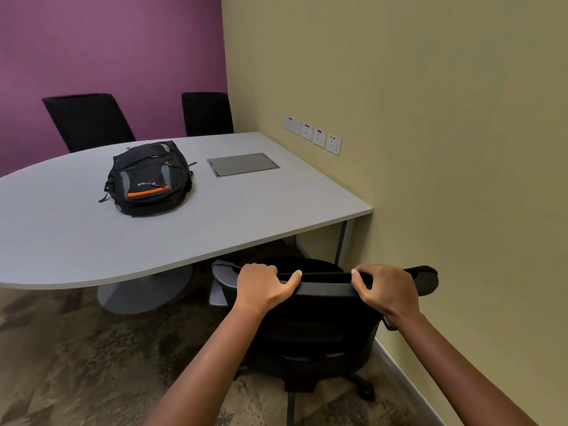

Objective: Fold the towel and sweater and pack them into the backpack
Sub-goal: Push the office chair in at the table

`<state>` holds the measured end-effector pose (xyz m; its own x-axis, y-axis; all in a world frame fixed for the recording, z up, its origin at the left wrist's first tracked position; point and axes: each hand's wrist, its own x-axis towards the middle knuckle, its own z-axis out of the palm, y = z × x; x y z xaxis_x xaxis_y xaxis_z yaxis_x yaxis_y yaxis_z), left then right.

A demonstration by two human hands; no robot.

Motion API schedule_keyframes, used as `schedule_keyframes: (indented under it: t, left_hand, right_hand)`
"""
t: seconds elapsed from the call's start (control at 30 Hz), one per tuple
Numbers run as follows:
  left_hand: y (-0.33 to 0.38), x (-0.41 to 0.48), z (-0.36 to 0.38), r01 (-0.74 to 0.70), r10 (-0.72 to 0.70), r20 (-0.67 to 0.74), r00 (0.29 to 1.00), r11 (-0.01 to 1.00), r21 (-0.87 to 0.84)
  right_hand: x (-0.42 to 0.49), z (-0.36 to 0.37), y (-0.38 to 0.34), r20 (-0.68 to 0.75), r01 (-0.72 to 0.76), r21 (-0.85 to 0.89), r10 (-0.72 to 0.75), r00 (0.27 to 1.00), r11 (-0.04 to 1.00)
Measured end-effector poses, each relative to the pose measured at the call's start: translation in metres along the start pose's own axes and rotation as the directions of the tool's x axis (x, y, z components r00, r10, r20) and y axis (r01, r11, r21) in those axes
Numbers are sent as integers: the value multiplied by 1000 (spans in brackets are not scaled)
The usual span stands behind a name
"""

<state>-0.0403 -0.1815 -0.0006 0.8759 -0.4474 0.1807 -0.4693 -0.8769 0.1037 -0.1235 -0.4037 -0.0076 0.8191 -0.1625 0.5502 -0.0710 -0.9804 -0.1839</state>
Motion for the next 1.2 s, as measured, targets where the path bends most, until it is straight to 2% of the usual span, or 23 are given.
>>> schedule_keyframes:
  t: [0.23,0.6,0.87,0.97,1.2]
  left_hand:
    - [-3,4,-3,67,-67,-4,998,998,-9]
    - [-3,23,5,155,-151,-69,986,986,65]
    - [-10,41,5,196,-192,-55,980,978,67]
    - [-14,49,7,186,-183,-97,978,982,31]
    - [-24,68,15,234,-238,-157,958,971,-41]
  right_hand:
    - [21,6,0,58,44,67,-48,997,997]
    - [70,35,15,237,71,149,-105,966,986]
    - [105,54,15,358,183,152,-227,906,971]
    - [116,60,15,427,194,137,-235,873,971]
    - [135,69,14,384,195,220,-269,883,956]
